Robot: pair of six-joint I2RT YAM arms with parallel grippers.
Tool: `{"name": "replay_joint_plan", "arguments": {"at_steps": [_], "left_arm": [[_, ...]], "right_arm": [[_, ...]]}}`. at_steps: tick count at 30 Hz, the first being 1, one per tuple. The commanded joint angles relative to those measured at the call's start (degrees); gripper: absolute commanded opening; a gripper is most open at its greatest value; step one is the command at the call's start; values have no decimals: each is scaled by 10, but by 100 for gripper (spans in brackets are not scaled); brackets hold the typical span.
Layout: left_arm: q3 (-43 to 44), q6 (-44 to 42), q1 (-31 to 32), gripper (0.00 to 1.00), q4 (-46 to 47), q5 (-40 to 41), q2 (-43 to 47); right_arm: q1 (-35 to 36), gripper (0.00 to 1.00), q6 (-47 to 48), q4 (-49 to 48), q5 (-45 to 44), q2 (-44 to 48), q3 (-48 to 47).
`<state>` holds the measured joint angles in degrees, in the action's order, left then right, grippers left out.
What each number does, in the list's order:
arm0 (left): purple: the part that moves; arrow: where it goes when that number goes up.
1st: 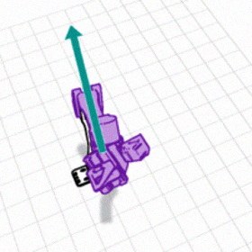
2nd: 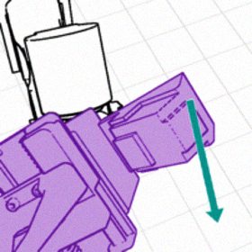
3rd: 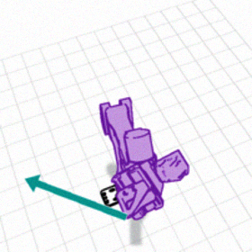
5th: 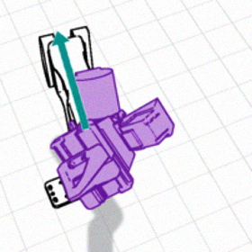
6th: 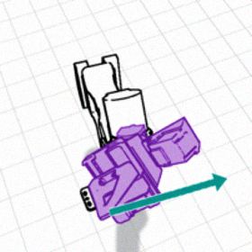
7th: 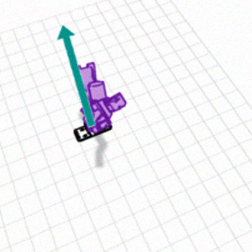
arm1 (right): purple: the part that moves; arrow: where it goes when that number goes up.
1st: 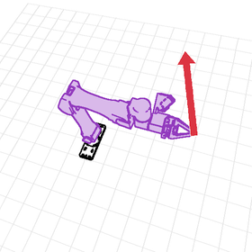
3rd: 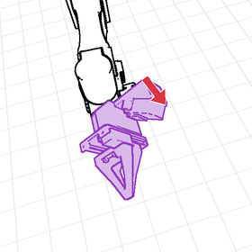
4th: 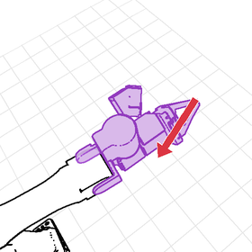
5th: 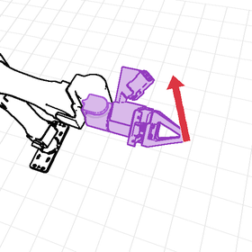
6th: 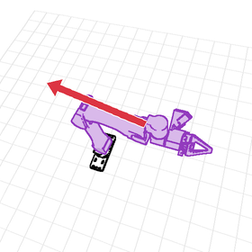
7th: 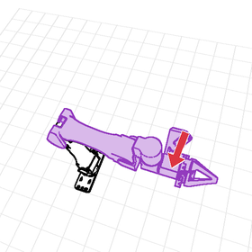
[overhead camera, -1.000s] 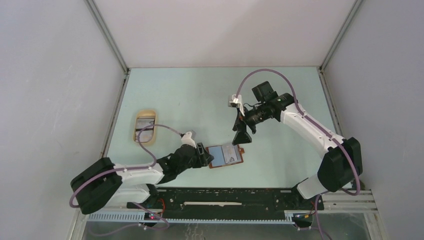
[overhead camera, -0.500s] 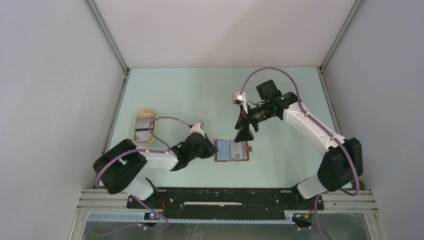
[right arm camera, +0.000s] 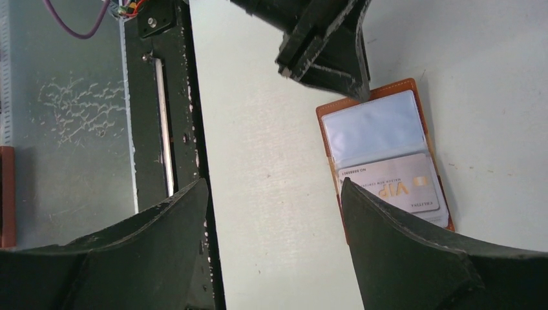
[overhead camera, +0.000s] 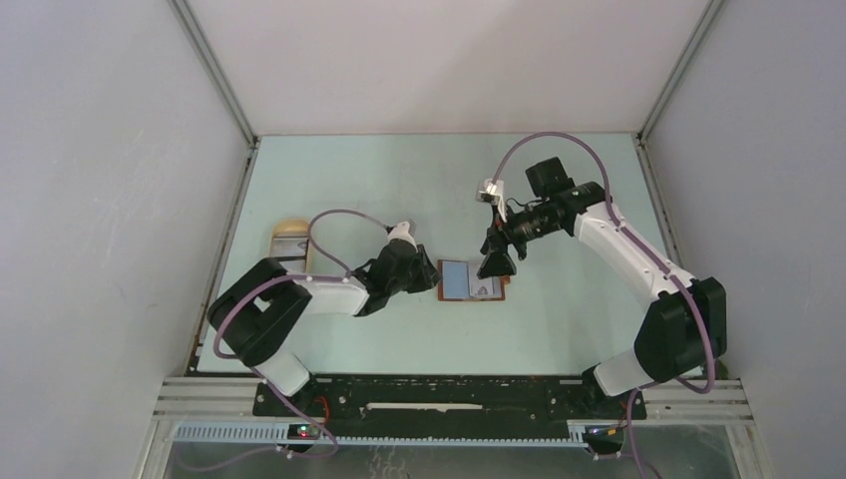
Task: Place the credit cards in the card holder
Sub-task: Open the card holder at the center of the board, then move the storage box to the center of the board.
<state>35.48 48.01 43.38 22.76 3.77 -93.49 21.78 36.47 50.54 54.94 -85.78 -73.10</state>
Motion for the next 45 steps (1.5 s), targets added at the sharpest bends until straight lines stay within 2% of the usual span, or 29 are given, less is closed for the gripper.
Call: {"name": "replay_joint_plan", "arguments": {"at_steps": [1, 7, 8, 11, 14, 15, 21, 26, 28, 30, 34, 38, 42, 45], "left_arm": [[3, -80, -18, 36, -74, 19, 81], [28, -199, -20, 48, -289, 90, 248], [31, -212, -20, 53, -316, 105, 277], [31, -239, -39, 76, -366, 121, 355], [31, -226, -108, 97, -388, 97, 421], [30, -215, -142, 99, -391, 79, 437], [7, -124, -335, 100, -372, -15, 491], [-56, -27, -468, 98, -294, -92, 498], [-83, 11, -511, 94, -262, -104, 494], [-103, 32, -534, 89, -236, -96, 490], [-135, 70, -558, 89, -178, -56, 467], [-142, 119, -592, 88, -142, -63, 392], [-134, 117, -611, 82, -112, -77, 330], [-117, 91, -613, 80, -132, -54, 306]], "right_arm": [[2, 84, 13, -5, -19, 40, 6], [7, 84, 10, -8, -37, 77, 6], [8, 85, 6, -9, -39, 84, 6], [10, 85, -12, -21, -43, 104, 6], [12, 87, -50, -43, -34, 118, 6], [12, 88, -59, -45, -23, 120, 6], [-5, 88, -26, -21, -7, 104, 14], [-12, 87, -21, -21, 1, 75, 26], [-12, 86, -20, -19, 2, 65, 27], [-12, 86, -18, -16, 2, 59, 28], [-16, 86, -16, -13, 2, 56, 28], [-18, 85, -13, -10, 4, 54, 28], [-18, 85, -12, -9, 2, 56, 27], [-18, 85, -10, -8, -1, 57, 27]]}}
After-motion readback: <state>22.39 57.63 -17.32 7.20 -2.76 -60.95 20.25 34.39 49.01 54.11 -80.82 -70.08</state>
